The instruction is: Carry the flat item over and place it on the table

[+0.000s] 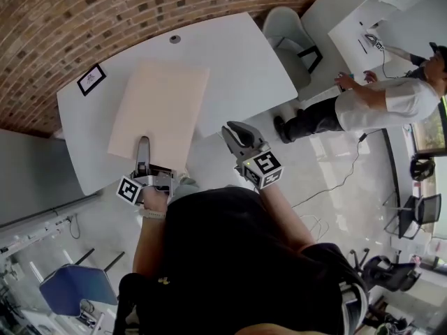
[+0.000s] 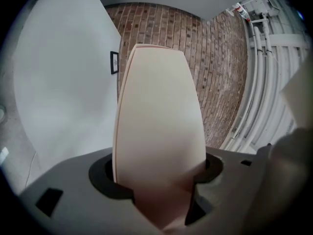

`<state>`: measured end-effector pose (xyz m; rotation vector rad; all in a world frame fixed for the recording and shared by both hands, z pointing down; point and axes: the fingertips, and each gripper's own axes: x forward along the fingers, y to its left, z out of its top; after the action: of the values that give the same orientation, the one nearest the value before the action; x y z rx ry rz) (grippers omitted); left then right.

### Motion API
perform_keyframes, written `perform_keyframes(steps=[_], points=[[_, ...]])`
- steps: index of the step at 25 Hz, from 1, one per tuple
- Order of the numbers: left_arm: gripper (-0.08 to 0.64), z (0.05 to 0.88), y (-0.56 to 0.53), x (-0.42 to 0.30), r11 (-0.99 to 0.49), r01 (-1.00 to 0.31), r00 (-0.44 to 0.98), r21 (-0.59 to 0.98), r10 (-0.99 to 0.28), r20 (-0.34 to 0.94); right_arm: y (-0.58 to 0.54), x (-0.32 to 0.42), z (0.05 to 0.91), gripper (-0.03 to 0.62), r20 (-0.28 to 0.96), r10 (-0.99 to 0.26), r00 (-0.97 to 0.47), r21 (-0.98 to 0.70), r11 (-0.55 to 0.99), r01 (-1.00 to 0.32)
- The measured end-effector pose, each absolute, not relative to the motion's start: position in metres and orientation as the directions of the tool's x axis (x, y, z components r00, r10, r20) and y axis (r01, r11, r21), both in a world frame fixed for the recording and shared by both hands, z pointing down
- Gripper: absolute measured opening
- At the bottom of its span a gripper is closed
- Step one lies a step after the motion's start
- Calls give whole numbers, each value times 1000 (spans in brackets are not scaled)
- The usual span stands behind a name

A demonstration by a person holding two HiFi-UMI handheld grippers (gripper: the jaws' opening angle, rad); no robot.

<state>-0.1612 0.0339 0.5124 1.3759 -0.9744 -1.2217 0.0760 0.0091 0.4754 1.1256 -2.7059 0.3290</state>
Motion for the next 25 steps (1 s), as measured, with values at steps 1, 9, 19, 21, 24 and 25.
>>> perform_keyframes(steps=[1, 9, 19, 21, 24, 25], points=[[296, 515, 28, -169, -154, 47, 168, 987, -973, -160, 4, 66, 477, 63, 264, -672, -692, -131, 686, -716], [298, 543, -9, -216, -83, 43, 224, 996, -970, -90, -25, 1, 491, 69, 313, -662, -681, -118, 684, -720], [298, 572, -53, -221, -4, 57, 256, 998, -966, -19, -39, -19, 518, 118, 395, -619, -679, -155, 683, -713], [298, 579, -65, -215, 16, 63, 259, 998, -966, 0, -44, -17, 524, 124, 409, -610, -679, -162, 683, -712], [298, 590, -83, -206, 45, 67, 266, 997, -964, 26, -55, -13, 533, 142, 426, -593, -683, -176, 687, -705], [299, 594, -89, -202, 55, 65, 269, 996, -963, 36, -59, -12, 536, 147, 434, -585, -686, -181, 689, -702]])
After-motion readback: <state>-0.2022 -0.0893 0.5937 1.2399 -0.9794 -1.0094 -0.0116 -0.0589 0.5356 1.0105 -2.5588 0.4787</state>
